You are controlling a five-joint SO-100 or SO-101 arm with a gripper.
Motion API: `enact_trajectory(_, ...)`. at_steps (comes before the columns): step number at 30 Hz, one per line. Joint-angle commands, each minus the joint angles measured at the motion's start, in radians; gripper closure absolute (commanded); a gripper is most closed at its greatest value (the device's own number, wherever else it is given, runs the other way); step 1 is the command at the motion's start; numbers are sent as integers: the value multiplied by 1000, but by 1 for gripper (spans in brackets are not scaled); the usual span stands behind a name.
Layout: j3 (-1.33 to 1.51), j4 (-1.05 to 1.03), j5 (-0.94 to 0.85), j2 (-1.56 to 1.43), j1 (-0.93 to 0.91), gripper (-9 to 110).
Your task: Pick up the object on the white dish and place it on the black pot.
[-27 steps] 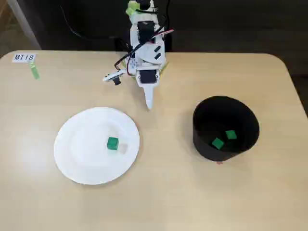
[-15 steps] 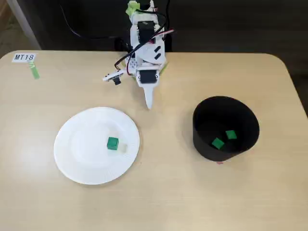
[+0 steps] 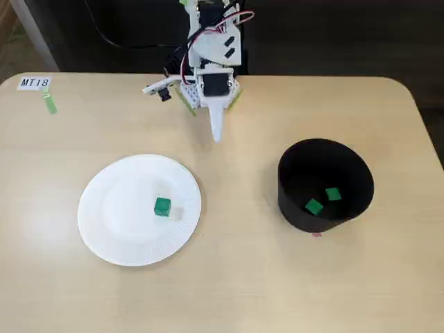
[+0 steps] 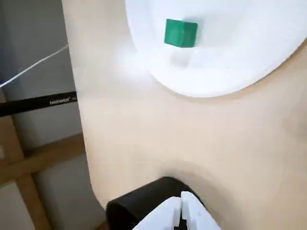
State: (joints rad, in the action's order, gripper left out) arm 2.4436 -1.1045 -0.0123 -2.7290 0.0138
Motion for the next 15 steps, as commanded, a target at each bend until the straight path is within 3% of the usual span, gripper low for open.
enact_trajectory(1,-179,-26,11,118,-46,102)
enact_trajectory(8,-356,-58,9,350,-143,99)
enact_trajectory(15,-403,-37,-179,534,-253,101)
